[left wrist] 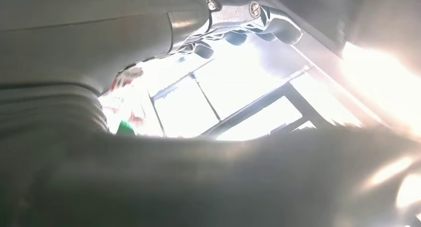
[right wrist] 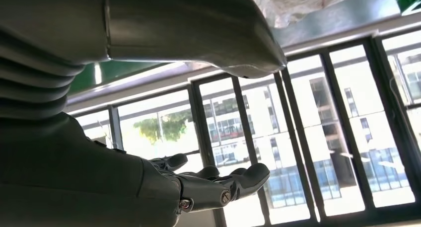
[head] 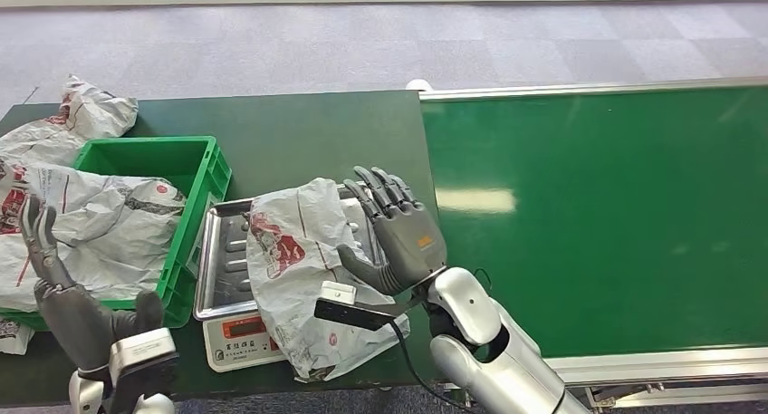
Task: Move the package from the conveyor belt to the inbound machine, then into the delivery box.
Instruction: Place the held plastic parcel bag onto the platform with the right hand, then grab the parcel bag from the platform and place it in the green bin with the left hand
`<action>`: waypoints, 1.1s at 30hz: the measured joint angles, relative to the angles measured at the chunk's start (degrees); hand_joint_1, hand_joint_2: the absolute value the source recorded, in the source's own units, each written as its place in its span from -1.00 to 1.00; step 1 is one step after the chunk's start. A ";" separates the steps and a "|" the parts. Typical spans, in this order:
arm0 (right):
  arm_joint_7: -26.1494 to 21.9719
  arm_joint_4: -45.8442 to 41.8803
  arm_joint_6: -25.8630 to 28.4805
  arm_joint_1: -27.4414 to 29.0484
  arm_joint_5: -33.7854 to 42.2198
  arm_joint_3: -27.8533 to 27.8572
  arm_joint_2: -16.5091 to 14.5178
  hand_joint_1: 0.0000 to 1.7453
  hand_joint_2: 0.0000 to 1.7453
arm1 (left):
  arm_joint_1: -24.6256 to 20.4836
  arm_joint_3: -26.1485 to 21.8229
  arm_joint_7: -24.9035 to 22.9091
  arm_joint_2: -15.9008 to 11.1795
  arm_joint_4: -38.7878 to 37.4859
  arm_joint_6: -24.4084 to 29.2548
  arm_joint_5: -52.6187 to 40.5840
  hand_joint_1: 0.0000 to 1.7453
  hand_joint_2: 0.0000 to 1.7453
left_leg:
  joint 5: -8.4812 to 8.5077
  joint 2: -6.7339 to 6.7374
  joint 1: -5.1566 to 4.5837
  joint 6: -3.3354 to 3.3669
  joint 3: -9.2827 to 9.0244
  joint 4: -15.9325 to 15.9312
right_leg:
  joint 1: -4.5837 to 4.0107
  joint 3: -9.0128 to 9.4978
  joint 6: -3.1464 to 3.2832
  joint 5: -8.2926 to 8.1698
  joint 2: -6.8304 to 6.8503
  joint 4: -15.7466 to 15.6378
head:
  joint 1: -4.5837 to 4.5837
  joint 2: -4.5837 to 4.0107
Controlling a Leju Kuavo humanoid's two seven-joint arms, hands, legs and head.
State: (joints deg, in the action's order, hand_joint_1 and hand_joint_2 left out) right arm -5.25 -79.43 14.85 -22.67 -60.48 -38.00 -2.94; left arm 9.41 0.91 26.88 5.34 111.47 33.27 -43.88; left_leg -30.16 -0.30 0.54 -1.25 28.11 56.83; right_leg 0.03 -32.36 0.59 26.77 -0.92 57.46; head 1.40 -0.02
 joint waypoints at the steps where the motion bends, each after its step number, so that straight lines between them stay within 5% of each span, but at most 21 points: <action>1: -0.01 -1.79 0.71 1.18 -0.62 0.27 1.07 -1.00 -1.00 | -0.89 0.13 -2.57 -0.95 -0.33 -2.45 -4.80 -1.00 1.00 | 0.00 -0.02 -0.02 0.00 0.00 0.00 | -0.01 0.00 0.00 0.00 0.01 -0.01 | 0.00 0.00; 6: -0.42 -9.81 3.44 6.99 -1.86 2.04 6.53 -1.00 -1.00 | -7.71 3.43 -12.21 -9.26 -5.19 -19.02 -17.08 -1.00 1.00 | 0.04 -0.02 -0.05 0.03 0.04 0.00 | 0.03 -0.05 0.01 -0.06 0.06 0.02 | 0.00 0.00; 13: -1.69 -16.44 6.76 14.90 0.75 5.23 14.85 -1.00 -1.00 | -20.28 11.44 -8.85 -26.12 -17.37 -41.83 -3.21 -1.00 1.00 | 0.13 -0.03 -0.03 -0.02 0.05 0.01 | -0.08 -0.11 0.08 -0.11 0.05 0.07 | -0.01 0.00; 17: -3.02 -19.88 8.53 20.49 2.44 8.11 19.43 -1.00 -1.00 | -28.85 17.58 -8.05 -34.26 -24.57 -50.38 2.67 -1.00 1.00 | 0.14 0.02 -0.03 -0.03 0.11 0.00 | -0.08 -0.16 0.11 -0.13 0.00 0.10 | 0.01 0.00; 22: -3.60 -22.90 8.76 24.64 4.24 10.91 22.30 -1.00 -1.00 | -36.49 26.09 -8.57 -38.50 -31.82 -57.08 7.79 -1.00 1.00 | 0.14 0.03 -0.05 -0.03 0.13 0.01 | -0.07 -0.18 0.10 -0.14 -0.02 0.09 | 0.01 0.00; 27: -5.66 -24.07 9.64 27.66 6.74 12.46 23.42 -1.00 -1.00 | -42.30 35.42 -6.75 -38.56 -41.76 -57.08 11.33 -1.00 1.00 | 0.14 0.00 -0.11 -0.02 0.10 0.01 | -0.01 -0.14 0.09 -0.14 0.01 0.08 | 0.00 0.00; 31: -6.68 -24.20 10.22 29.21 7.50 12.71 23.47 -1.00 1.00 | -46.23 41.63 -3.87 -34.34 -51.72 -51.77 11.68 -1.00 1.00 | 0.06 -0.23 -0.21 0.11 0.00 -0.10 | 0.21 0.35 -0.07 0.04 0.27 0.06 | -0.01 0.00; 33: -6.79 -24.20 9.99 29.28 7.91 12.71 23.45 -1.00 1.00 | -47.77 44.00 -2.98 -31.37 -55.89 -49.76 11.22 -1.00 1.00 | -0.09 -0.29 -0.34 0.31 -0.29 -0.24 | 0.42 0.86 -0.26 0.26 0.40 0.04 | -0.01 0.00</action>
State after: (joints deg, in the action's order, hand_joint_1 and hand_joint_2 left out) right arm -12.04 -103.62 24.84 6.61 -52.57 -25.29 20.51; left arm -38.36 44.92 23.91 -26.04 55.58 -16.49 -32.66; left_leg -30.25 -0.59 0.20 -0.95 27.82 56.58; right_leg 0.45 -31.50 0.33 27.04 -0.51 57.49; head 1.39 -0.02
